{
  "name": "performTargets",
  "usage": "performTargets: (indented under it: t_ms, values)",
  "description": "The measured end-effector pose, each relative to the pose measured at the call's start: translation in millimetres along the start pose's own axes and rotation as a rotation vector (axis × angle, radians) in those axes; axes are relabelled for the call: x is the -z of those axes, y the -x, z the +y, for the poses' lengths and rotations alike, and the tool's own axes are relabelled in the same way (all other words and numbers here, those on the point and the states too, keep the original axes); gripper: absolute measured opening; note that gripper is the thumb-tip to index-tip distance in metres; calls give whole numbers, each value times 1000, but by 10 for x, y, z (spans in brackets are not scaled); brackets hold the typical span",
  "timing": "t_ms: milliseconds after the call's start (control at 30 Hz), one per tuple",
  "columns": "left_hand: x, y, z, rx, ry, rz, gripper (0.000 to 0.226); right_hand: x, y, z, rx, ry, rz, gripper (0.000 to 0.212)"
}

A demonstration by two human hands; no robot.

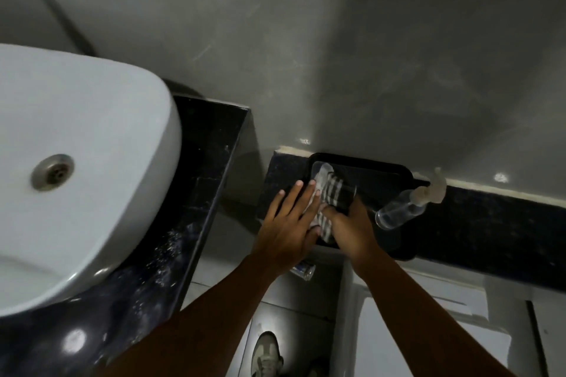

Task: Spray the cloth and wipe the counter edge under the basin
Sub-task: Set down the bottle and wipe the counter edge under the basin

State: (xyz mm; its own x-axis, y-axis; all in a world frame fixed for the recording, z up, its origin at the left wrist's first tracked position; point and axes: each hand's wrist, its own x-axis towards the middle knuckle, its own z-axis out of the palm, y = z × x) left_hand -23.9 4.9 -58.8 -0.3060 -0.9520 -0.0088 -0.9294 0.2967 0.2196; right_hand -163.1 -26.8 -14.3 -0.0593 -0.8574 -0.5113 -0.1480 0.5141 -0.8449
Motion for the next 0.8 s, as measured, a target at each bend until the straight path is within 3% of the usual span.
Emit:
performTargets:
  t_ms: [133,233,333,400,467,533,667,800]
  values:
    - [664,306,-93,92,-120,14,67,-222,330,-298,165,40,-111,48]
    - [1296,718,-207,31,-225,74,72,-556,569,-590,428,173,-70,42]
    - [1808,1222,-435,-4,-239,121,68,-973,751,-803,749,346,-50,55]
    - [2090,1595,-709,87,-256,117,65,-1269,785,-793,895,548,-203,65]
    - [2283,1956,-1035,209,-278,64,73,-1550,837,-630,860,872,-318,65]
    - [2380,2261,-1315,271,-264,-21,86,-1777,875,-407,803,1084,-283,67]
    - [2298,2378,-1530,206,-200,-43,89,-1919,926,-275,847,1124,-93,61]
    - [2253,2323,-1568,165,-174,-6,80,-1941,1263,-180,796,1129,-137,57]
